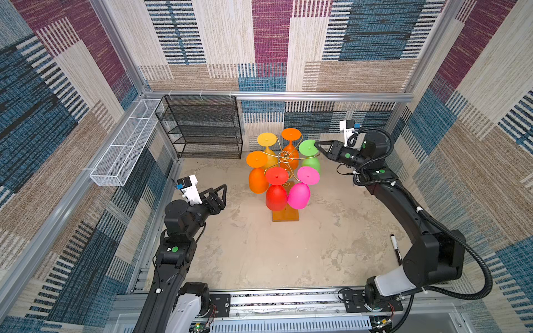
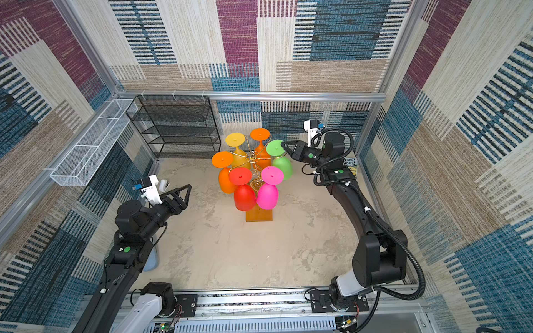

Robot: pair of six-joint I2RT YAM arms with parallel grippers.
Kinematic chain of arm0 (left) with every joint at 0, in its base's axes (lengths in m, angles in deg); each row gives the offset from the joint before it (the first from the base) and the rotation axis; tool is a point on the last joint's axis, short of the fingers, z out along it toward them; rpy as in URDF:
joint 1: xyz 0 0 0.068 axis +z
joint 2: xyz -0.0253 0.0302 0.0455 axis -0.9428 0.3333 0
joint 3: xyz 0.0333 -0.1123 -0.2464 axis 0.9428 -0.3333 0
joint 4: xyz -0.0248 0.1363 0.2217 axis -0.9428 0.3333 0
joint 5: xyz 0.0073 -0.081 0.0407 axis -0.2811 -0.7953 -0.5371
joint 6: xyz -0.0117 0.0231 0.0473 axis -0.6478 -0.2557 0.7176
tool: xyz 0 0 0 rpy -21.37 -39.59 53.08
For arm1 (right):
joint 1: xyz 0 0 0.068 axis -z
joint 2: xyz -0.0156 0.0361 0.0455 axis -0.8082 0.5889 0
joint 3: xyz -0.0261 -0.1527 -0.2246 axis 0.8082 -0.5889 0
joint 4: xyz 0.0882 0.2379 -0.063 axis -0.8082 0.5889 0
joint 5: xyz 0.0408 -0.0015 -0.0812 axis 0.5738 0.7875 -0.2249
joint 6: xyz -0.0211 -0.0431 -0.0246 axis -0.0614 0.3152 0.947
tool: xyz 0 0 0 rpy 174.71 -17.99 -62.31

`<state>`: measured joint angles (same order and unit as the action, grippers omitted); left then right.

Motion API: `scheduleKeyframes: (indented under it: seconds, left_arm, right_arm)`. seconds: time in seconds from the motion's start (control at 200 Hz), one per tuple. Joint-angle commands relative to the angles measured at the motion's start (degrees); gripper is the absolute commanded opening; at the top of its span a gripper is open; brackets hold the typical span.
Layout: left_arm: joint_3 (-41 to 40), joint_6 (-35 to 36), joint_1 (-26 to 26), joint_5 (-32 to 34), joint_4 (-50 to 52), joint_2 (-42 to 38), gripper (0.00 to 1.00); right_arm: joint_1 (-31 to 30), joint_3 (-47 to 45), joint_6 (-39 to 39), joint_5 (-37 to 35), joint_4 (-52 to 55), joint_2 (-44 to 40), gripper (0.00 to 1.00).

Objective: Take the wine glass off the wine glass rack
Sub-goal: Pick up the wine glass from the wine glass rack.

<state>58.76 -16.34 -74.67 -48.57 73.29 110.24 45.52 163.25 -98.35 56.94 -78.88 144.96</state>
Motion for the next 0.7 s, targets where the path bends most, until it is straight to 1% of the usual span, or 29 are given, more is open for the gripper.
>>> scheduleKeyframes:
  seconds: [0.0, 0.165, 0.351, 0.451, 0.521, 0.696]
  left_arm:
    - [-0.1, 1.3, 0.0, -0.4, -1.5, 0.0, 0.73]
    - [-0.3, 1.2, 0.0, -0.3, -1.5, -0.1, 0.73]
    - [-0.5, 1.2, 0.0, -0.2, -1.5, -0.1, 0.73]
    - [-0.6, 1.2, 0.0, -0.2, -1.5, -0.3, 0.73]
    - [-0.7, 1.2, 0.0, -0.1, -1.5, -0.4, 0.73]
    - [-1.0, 1.2, 0.0, -0.2, -1.6, -0.5, 0.73]
  right_arm:
    - [-0.5, 1.6, 2.0, 0.8, 3.0, 0.6, 0.24]
    - [-0.6, 2.0, 2.7, -0.5, 4.3, 0.3, 0.23]
    - [-0.6, 3.1, 3.1, -1.0, 6.9, 0.9, 0.11]
    - [-0.6, 3.5, 2.9, -1.5, 7.6, 1.0, 0.06]
    - [-0.6, 4.1, 2.6, -1.7, 8.2, 0.9, 0.0]
    - [-0.6, 5.3, 0.9, -2.5, 9.4, 0.7, 0.0]
